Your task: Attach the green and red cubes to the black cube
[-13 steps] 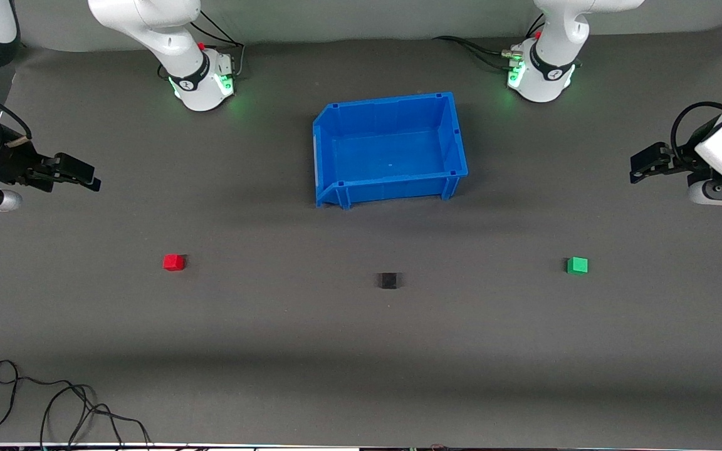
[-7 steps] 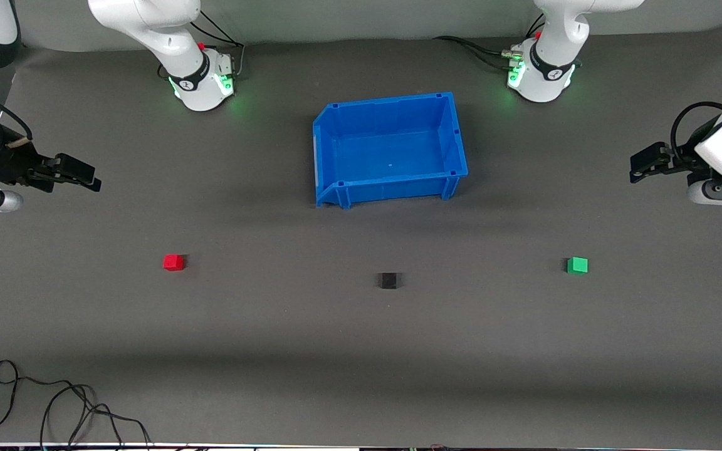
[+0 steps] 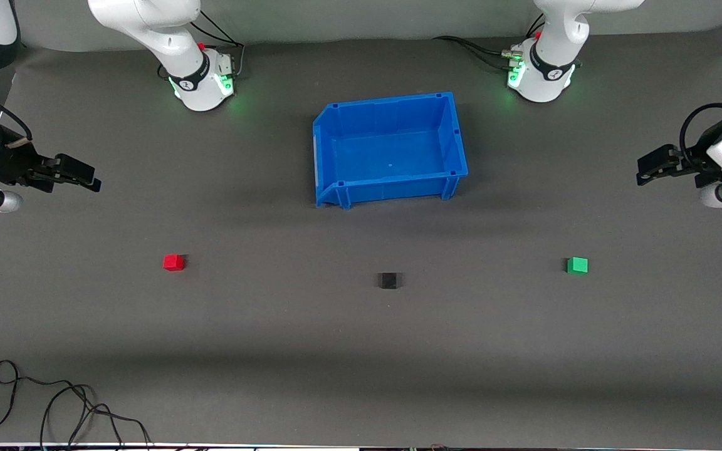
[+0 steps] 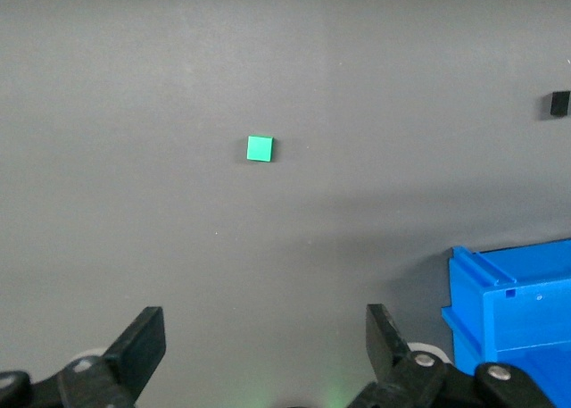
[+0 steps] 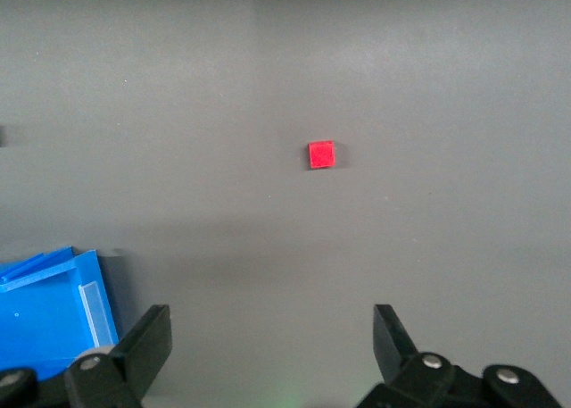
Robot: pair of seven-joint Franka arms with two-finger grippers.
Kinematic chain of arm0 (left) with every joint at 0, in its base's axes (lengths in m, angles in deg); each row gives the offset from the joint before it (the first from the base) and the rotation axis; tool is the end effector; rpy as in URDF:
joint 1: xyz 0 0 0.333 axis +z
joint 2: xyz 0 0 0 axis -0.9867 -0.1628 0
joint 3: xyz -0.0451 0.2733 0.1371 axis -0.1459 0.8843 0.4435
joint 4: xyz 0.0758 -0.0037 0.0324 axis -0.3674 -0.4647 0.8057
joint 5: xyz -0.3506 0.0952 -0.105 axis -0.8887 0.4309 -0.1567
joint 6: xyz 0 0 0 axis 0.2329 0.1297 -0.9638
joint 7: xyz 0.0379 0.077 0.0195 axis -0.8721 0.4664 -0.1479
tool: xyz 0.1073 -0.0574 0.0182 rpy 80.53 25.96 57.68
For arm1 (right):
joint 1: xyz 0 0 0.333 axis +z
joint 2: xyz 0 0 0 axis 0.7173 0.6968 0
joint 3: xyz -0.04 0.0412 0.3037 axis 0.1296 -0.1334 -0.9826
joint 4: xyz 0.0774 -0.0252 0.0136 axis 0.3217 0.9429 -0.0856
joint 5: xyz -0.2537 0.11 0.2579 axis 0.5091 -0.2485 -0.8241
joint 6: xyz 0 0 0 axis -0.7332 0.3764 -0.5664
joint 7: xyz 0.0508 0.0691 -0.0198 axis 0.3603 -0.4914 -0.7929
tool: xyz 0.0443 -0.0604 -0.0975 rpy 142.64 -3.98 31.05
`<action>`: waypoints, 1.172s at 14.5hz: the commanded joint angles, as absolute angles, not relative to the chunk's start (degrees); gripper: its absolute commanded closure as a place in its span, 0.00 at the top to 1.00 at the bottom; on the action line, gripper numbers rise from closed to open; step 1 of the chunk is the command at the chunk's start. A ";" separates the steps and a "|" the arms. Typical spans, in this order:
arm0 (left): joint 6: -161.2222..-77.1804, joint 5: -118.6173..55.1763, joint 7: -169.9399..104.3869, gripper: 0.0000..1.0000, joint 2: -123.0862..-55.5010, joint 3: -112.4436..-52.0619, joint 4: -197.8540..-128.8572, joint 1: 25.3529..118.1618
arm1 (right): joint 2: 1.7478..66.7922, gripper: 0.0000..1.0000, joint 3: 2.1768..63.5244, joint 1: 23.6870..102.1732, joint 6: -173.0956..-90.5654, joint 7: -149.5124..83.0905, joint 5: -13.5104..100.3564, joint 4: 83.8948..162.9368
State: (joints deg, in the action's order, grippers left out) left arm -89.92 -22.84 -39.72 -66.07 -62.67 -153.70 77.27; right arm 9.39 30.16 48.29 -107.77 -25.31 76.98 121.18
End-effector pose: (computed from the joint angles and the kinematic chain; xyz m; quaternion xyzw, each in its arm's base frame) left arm 0.5448 -0.0196 0.5764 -0.9989 0.0218 0.0407 0.0001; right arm 0.5299 0.0041 0.5641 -0.9985 0.0293 0.0347 0.0292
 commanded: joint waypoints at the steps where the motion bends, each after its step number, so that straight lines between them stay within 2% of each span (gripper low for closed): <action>1: -87.91 -22.11 -37.38 1.00 -67.89 -62.87 -150.57 77.90 | 10.01 1.00 30.56 48.56 -107.88 -24.31 77.46 120.02; 4: -87.82 -22.20 -33.54 1.00 -68.33 -62.78 -150.57 79.04 | 10.19 1.00 30.65 48.47 -109.01 -24.40 77.46 120.45; 7: -87.21 -22.99 -17.05 1.00 -68.24 -62.78 -150.65 79.58 | 12.12 1.00 30.65 48.64 -111.21 -24.40 77.46 120.81; 11: -87.38 -25.00 4.15 1.00 -69.12 -62.70 -150.92 79.75 | 13.35 1.00 30.65 48.56 -118.93 -24.57 77.46 126.68; 17: -91.59 -32.74 28.84 1.00 -71.22 -62.61 -150.83 83.96 | 21.69 1.00 30.74 48.73 -128.86 -24.66 77.63 129.50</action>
State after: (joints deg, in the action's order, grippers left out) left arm -90.90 -30.27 20.34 -69.75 -62.42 -152.22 82.11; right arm 19.20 30.56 48.31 -125.74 -25.31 77.03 129.21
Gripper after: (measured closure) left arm 0.000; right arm 0.000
